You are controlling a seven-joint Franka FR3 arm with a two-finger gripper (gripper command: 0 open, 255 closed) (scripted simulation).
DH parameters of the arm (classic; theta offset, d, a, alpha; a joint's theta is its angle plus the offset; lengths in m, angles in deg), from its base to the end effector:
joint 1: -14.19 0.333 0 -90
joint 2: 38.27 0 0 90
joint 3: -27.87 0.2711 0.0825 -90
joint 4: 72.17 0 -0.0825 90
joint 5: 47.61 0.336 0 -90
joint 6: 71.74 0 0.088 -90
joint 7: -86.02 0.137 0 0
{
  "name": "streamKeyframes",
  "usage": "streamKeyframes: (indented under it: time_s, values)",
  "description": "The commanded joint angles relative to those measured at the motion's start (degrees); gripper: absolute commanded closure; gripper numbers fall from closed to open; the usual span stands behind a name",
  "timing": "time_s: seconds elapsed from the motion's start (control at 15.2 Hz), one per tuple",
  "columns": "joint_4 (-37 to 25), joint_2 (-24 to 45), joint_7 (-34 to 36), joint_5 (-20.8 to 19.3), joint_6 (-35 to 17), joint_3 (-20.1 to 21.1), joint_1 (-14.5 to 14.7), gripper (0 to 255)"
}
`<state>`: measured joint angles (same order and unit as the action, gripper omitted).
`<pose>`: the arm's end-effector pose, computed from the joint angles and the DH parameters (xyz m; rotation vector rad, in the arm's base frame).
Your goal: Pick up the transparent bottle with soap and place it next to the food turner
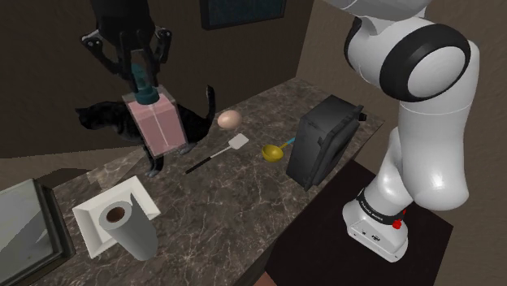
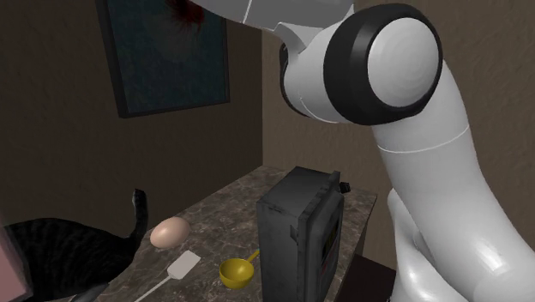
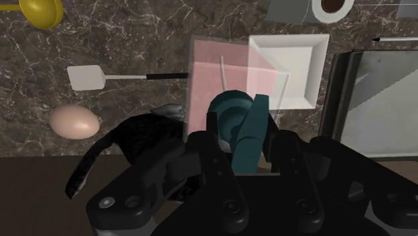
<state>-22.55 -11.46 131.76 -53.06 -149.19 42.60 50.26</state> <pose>0.4167 0.4202 0.5667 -3.1040 -0.0587 -0.0056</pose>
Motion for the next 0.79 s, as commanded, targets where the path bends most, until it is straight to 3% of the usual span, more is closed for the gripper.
streamKeyframes:
  time_s: [0.0, 0.73]
  values:
    - [3.23, -1.17, 0.35, 0.25, -2.12, 0.11, -0.19, 255]
    - [20.69, -6.75, 0.01, 1.69, -14.04, 0.16, -2.20, 255]
